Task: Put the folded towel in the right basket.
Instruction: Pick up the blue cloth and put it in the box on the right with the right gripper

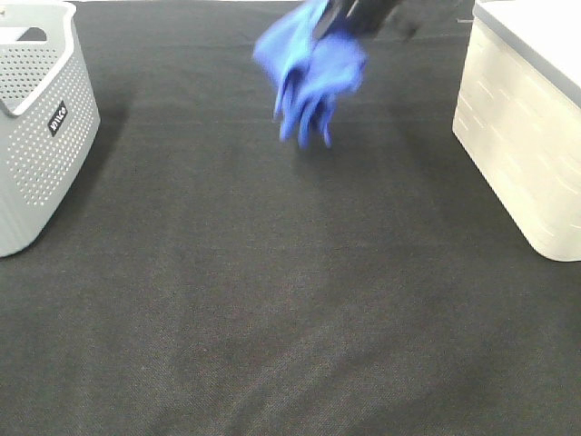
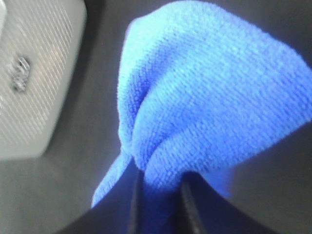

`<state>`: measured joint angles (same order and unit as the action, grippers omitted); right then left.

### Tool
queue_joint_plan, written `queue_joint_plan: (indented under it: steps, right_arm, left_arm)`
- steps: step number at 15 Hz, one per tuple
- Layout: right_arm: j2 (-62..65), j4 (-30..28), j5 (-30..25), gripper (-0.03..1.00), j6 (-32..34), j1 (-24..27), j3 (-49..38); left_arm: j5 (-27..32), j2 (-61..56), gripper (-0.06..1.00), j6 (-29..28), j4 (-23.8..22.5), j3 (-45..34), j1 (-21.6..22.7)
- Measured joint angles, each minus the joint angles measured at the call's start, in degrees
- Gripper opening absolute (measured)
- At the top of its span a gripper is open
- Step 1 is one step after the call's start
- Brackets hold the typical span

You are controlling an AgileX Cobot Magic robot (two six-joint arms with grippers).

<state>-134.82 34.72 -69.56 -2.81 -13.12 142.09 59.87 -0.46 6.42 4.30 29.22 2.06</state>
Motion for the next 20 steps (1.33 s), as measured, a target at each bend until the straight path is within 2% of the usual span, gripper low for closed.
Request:
queue_joint_plan:
  steps: [4,5,7,10,12,14,15,16,17,18,20]
  right_arm:
    - [12.55,-4.81,-0.11,0.17,-0.17,12.66,0.06]
    - [15.01,-7.51,-0.06,0.17,-0.17,18.11,0.06]
    - [15.87,-9.05,-0.06,0.17,-0.17,24.18,-0.63]
    - [14.67,-11.34,-0.17,0.17,-0.23,27.85,-4.76]
    - [10.89,-16.56,-0.23,0.17,0.4,28.36,-6.88]
    - [7.33,-18.56,-0.63,0.17,2.46,28.36,-7.45]
    - [6.7,-18.33,-0.63,0.28,2.81,28.36,-7.45]
    - [6.7,-18.05,-0.63,0.49,2.81,28.36,-7.45]
    - [7.16,-17.7,-0.57,0.75,2.81,28.36,-7.45]
    - [7.39,-17.25,-0.57,0.9,3.15,28.19,-7.45]
    - [7.68,-17.59,-0.57,0.94,3.27,27.16,-7.45]
  left_arm:
    - [0.0,0.0,0.99,0.0,0.0,0.0,0.0]
    - [0.0,0.0,0.99,0.0,0.0,0.0,0.0]
    - [0.0,0.0,0.99,0.0,0.0,0.0,0.0]
    - [0.0,0.0,0.99,0.0,0.0,0.0,0.0]
    - [0.0,0.0,0.99,0.0,0.0,0.0,0.0]
    - [0.0,0.0,0.99,0.0,0.0,0.0,0.0]
    - [0.0,0.0,0.99,0.0,0.0,0.0,0.0]
    - [0.0,0.0,0.99,0.0,0.0,0.0,0.0]
    - [0.0,0.0,0.99,0.0,0.0,0.0,0.0]
    - [0.0,0.0,0.99,0.0,0.0,0.0,0.0]
    - [0.0,0.0,0.99,0.0,0.0,0.0,0.0]
